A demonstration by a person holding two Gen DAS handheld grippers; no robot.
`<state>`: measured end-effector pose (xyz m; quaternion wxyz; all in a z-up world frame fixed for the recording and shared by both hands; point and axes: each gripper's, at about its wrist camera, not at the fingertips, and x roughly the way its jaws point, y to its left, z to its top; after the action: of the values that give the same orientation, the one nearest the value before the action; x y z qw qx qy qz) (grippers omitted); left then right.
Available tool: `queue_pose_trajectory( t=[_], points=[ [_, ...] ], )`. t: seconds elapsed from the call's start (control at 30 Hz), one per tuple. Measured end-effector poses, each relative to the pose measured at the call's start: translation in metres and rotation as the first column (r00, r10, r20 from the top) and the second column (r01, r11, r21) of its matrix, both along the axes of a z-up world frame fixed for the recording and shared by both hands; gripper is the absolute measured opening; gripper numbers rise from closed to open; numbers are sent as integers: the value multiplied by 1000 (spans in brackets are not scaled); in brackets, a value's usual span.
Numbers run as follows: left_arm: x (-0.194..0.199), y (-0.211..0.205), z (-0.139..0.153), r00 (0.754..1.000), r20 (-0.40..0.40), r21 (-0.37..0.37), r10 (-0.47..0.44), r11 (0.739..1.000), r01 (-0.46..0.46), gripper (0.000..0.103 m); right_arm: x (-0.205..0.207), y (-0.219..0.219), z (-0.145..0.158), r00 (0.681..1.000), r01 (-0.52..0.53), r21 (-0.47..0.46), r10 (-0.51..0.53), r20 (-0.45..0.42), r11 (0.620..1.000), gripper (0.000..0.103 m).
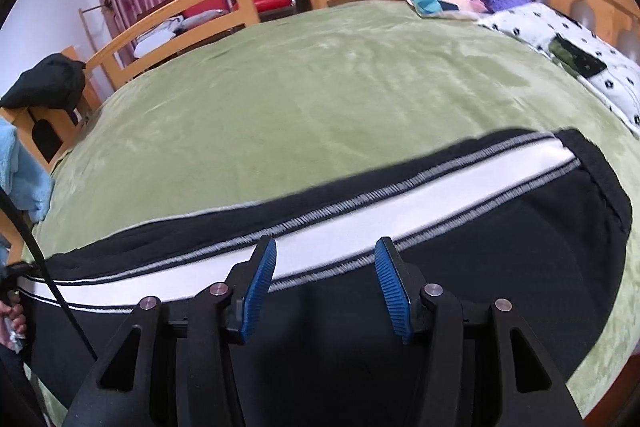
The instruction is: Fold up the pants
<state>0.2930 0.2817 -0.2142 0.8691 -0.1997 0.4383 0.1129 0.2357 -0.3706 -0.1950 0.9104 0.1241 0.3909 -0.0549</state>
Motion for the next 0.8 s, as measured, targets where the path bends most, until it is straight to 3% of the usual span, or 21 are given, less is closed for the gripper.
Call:
queue_pose_trajectory(
  t=[0.17, 0.23, 0.3, 0.33, 0.4, 0.57, 0.67, 0.73, 0.8],
  points=[
    [10, -15, -14, 992, -127, 147, -6, 989, 24, 35, 10, 29, 4, 996, -94, 47, 93, 11, 994, 52],
    [2, -19, -3, 995, -99, 147, -17, 989, 31, 44, 16, 45, 6, 988, -154, 38, 153, 20, 987, 54],
    [-10, -17, 10, 998, -57, 120, -37, 992, 44, 68, 23, 65, 5, 973, -230, 38, 229, 28, 972, 60],
    [-14, -16, 15, 998, -42, 115, -39, 992, 44, 69, 27, 77, 4, 964, -265, 35, 264, 24, 964, 61],
    [-20, -16, 19, 999, -27, 106, -39, 993, 42, 69, 34, 101, -1, 944, -331, 25, 330, 18, 943, 61],
    [-19, -22, -1, 994, -109, 108, -26, 993, 38, 69, 51, 157, -22, 879, -477, 9, 477, -17, 879, 61],
    [-26, -28, -6, 994, -100, 89, -41, 995, 50, 67, 61, 180, -31, 842, -538, -5, 538, -41, 843, 61],
    [-30, -32, -5, 996, -82, 123, -37, 991, 47, 58, 66, 192, -35, 816, -577, -14, 576, -57, 817, 61],
    [-31, -34, -4, 996, -85, 164, -27, 986, 40, 36, 72, 206, -39, 788, -613, -30, 609, -86, 789, 61]
  ],
)
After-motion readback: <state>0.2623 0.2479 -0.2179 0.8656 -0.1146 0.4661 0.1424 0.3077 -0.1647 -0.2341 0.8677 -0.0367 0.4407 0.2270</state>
